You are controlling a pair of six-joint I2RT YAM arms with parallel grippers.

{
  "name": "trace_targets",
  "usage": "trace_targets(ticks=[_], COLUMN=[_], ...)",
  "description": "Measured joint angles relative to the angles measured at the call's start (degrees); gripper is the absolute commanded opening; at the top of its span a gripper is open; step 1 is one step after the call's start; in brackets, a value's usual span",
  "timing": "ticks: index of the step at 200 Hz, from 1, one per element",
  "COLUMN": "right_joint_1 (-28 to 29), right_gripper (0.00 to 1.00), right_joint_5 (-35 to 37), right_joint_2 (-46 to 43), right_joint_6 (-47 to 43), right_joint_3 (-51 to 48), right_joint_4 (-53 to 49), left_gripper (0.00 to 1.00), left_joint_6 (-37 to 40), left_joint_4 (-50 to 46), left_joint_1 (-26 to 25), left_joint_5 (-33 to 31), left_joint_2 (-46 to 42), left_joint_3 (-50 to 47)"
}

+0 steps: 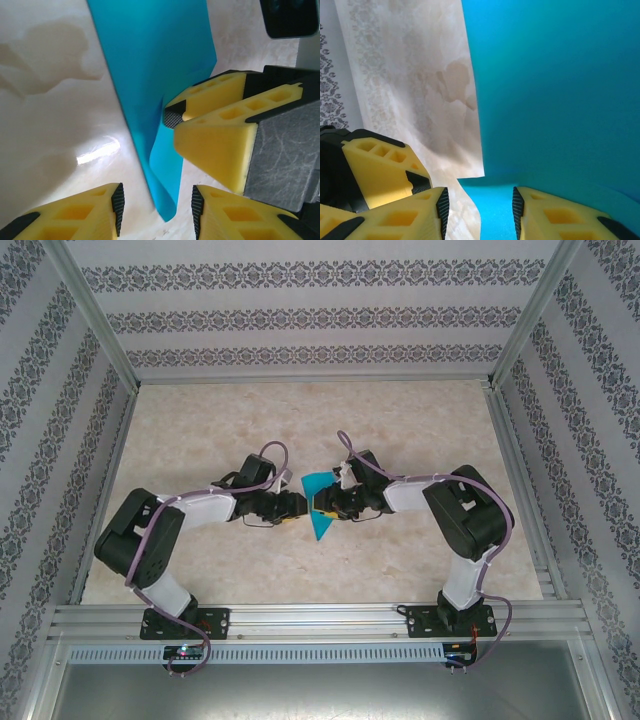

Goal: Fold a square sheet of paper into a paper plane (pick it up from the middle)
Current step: Third fold the triangle at the center of the table.

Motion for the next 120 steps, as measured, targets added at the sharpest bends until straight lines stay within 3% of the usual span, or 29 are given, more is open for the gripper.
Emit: trace_targets(ticks=[42,74,120], right_joint_1=[0.0,0.0,0.0], right_gripper=[0.26,0.1,0.05], right_joint_5=[1.4,1.88,1.92], right_joint_2=[-0.35,-0.35,-0.35], right_joint_6=[1.18,1.68,2.08], right_joint_3=[-0.85,-1.46,-1.9], right_joint_4=[-0.24,-0.66,-0.66], left_gripper=[0.37,0.36,0.34], left_joint_6=[-1.31,-2.36,-3.43], left_joint_4=[2.75,4.68,6.14], left_joint_1=[-1.68,-1.75,-1.75], left_joint_5=[-0.02,0.2,0.76], left_joint_2=[3.96,4.96,6.51], left_joint_3=[0.09,0.17,1.57])
